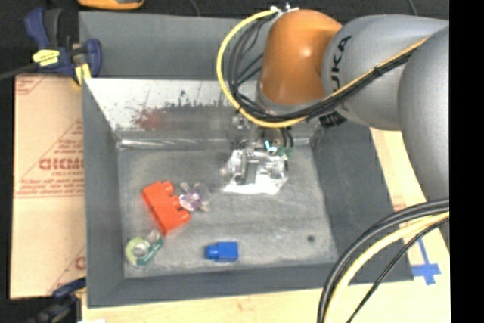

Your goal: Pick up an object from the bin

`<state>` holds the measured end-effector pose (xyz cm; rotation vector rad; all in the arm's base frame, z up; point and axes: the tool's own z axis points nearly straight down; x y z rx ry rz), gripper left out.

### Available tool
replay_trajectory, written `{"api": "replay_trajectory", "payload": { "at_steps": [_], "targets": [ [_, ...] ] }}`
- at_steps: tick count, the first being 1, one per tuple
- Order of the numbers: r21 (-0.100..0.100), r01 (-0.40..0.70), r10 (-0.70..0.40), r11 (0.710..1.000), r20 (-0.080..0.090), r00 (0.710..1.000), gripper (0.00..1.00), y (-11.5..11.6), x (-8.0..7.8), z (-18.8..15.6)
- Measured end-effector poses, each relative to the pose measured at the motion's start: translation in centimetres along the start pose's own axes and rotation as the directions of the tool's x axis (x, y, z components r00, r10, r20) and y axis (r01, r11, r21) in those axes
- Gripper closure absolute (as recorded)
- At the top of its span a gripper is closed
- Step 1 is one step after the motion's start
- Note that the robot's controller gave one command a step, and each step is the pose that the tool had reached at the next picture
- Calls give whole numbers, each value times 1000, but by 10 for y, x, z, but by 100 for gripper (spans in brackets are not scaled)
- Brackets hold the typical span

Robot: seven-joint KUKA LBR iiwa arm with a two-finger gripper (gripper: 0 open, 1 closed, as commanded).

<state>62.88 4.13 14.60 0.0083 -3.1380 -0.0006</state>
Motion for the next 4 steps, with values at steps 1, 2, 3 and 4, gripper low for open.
{"api": "replay_trajectory", "payload": {
  "at_steps": [1,2,3,4],
  "targets": [
    [1,300,-300,954,1,954,0,28,71,32],
    [-1,167,-167,986,8,986,0,78,39,77],
    [-1,164,-164,987,10,986,100,76,39,75],
    [4,168,-168,986,16,986,100,34,21,-76]
  ]
}}
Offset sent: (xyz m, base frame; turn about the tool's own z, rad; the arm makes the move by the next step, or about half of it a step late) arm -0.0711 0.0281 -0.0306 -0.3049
